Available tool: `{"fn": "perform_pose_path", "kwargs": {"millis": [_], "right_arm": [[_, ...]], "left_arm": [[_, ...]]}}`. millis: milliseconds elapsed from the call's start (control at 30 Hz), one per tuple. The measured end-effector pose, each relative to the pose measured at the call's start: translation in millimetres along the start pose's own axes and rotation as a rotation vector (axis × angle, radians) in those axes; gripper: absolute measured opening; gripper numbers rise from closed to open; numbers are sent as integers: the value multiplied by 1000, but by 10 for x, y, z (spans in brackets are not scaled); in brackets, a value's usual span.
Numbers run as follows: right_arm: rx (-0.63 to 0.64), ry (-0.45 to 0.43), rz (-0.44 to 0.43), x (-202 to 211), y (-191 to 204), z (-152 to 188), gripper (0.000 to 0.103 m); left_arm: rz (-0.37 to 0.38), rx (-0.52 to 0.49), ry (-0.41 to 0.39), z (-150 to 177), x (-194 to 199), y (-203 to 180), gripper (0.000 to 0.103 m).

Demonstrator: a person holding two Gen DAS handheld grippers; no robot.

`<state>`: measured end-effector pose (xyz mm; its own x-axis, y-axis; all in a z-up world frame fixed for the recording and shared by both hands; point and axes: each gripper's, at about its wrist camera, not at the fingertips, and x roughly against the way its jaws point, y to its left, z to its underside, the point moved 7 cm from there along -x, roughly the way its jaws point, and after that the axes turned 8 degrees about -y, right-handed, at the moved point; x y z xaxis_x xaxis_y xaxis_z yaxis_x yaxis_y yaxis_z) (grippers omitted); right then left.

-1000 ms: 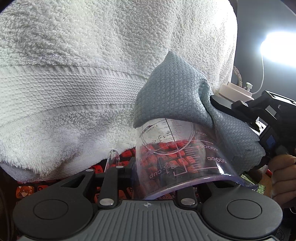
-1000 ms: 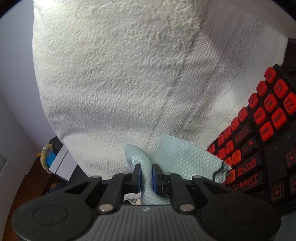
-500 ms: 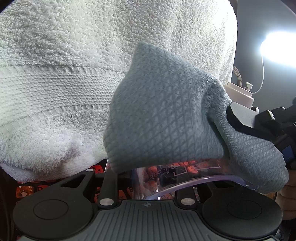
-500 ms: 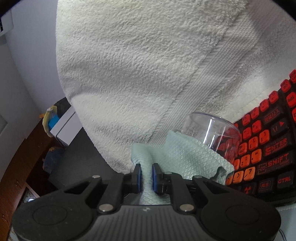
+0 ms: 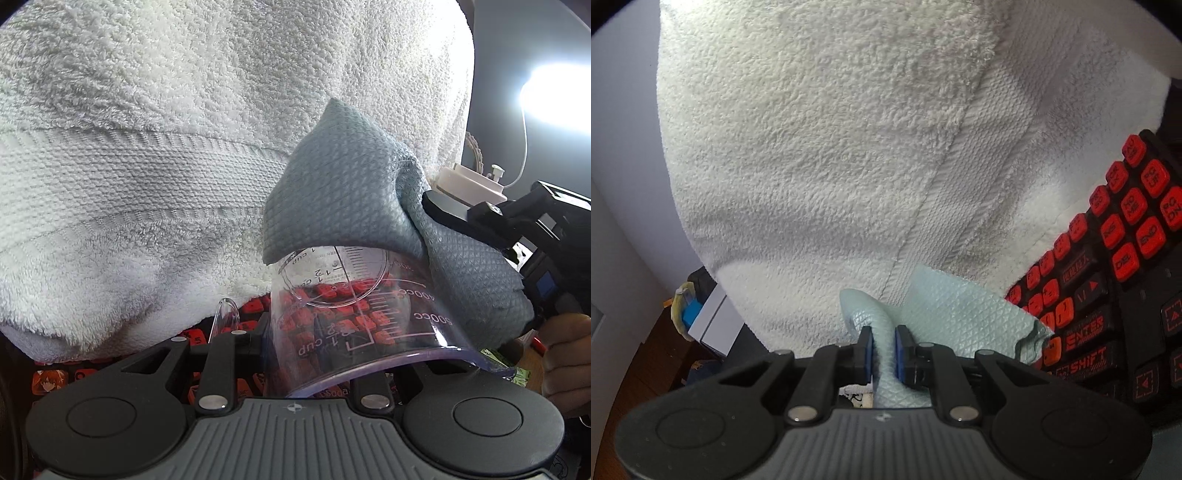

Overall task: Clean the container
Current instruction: 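Rub the green cloth over the cup's rim while the left gripper holds the cup, then sweep the green cloth across the cup's outer wall with the right gripper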

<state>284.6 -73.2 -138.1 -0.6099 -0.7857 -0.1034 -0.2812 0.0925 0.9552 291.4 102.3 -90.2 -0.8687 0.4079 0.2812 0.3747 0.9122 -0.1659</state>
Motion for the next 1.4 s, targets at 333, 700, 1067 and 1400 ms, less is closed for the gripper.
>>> {"fn": "perform_pose_path", "kwargs": {"millis": [333,700,1067,1400], "right_arm": [[160,127,-36,-134,257,381,11],[95,16,13,-3,90,28,10],[37,77,-26,-89,107,195,11],[76,105,-28,-93,156,224,10]], "left_arm": [[-2,-4,0,1,-5,-18,22],[0,-3,0,7,15,-15,22],[2,1,0,-6,-7,-8,22],[2,0,0,-6,-19,-15,22]]}}
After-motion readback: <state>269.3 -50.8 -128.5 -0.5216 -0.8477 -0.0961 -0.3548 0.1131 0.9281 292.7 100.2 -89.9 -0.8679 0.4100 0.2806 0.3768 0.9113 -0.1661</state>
